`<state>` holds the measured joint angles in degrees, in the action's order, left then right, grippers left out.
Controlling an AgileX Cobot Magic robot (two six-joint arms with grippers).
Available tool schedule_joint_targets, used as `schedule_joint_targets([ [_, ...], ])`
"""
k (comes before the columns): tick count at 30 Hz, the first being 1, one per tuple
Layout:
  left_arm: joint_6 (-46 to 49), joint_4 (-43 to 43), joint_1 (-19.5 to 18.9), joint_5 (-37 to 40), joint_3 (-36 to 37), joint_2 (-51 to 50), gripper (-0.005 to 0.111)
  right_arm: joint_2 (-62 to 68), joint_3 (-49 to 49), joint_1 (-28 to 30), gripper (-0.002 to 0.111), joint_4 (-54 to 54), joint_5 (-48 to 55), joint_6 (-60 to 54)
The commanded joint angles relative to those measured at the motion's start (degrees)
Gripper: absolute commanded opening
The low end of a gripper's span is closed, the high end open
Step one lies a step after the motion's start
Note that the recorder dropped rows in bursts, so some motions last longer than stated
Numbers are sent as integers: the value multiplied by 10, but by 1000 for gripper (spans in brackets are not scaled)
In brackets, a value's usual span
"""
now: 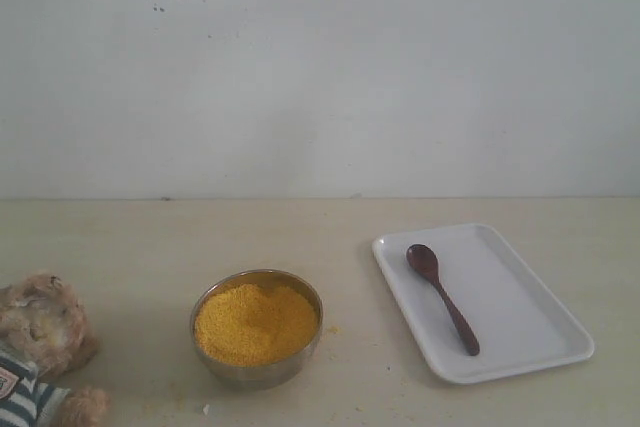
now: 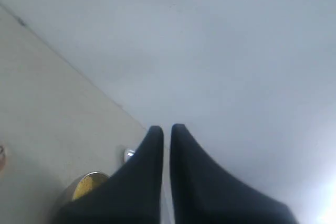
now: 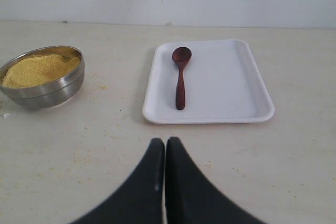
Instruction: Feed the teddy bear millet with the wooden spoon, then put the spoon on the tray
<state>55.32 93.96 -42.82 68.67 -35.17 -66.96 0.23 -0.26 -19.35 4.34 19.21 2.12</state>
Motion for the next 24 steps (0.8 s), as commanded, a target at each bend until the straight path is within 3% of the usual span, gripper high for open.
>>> schedule_joint_targets([
  [1,13,14,0,13,-2,6,4,-2,3,4,0,-4,-6,3],
  [13,13,14,0,13,-2,6,4,-2,3,4,0,-4,-6,3],
  [16,13,14,11,13,-2,48,4,-2,3,4,0,-4,-6,3],
  [20,13,14,141,-166,-2,133,4,-2,3,4,0,-4,-6,3],
  [24,13,14,261,-244,-2,214,4,-2,3,4,0,-4,-6,3],
])
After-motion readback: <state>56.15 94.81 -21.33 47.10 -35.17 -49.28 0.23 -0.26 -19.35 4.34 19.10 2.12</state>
